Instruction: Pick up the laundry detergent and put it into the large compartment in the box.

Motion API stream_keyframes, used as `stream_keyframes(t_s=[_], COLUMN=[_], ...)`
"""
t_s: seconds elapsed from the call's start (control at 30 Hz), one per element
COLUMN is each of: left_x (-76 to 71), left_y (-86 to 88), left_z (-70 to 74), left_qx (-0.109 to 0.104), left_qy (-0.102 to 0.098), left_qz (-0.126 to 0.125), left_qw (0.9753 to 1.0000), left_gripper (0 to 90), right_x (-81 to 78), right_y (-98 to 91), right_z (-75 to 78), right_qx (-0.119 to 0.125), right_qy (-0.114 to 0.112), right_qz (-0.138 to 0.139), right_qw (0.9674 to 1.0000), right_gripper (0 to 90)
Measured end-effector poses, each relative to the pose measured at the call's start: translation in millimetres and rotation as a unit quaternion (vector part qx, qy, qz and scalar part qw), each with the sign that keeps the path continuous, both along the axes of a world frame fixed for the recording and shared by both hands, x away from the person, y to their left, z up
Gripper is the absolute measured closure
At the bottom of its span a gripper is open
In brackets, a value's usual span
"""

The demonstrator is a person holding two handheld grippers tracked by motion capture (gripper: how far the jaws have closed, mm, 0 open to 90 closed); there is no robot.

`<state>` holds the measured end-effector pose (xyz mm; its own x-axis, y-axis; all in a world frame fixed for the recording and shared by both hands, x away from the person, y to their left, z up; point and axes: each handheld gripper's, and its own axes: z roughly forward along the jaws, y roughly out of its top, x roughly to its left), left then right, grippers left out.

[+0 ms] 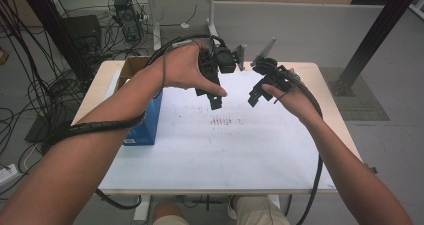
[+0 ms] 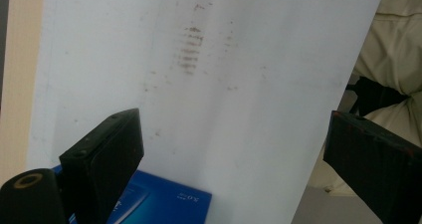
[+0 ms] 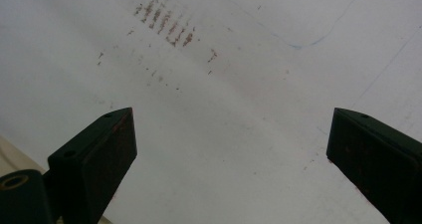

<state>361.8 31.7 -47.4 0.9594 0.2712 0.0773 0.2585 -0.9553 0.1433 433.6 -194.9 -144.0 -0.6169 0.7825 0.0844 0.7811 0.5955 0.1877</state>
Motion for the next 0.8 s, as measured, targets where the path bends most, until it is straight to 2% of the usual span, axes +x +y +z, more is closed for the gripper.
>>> stream_keyframes(t_s=[0.8], left_x=[-1.9], left_y=[2.6], left_z=[-1.7], left_qx=[-0.003], left_qy=[-0.005], left_qz=[0.004], left_qw=[1.0000], left_gripper=[9.0], right_x=[-0.9], right_y=[5.2], right_z=[-1.4], right_qx=[-0.003], right_qy=[0.000], right_qz=[0.002], right_qw=[1.0000], right_gripper=[5.6])
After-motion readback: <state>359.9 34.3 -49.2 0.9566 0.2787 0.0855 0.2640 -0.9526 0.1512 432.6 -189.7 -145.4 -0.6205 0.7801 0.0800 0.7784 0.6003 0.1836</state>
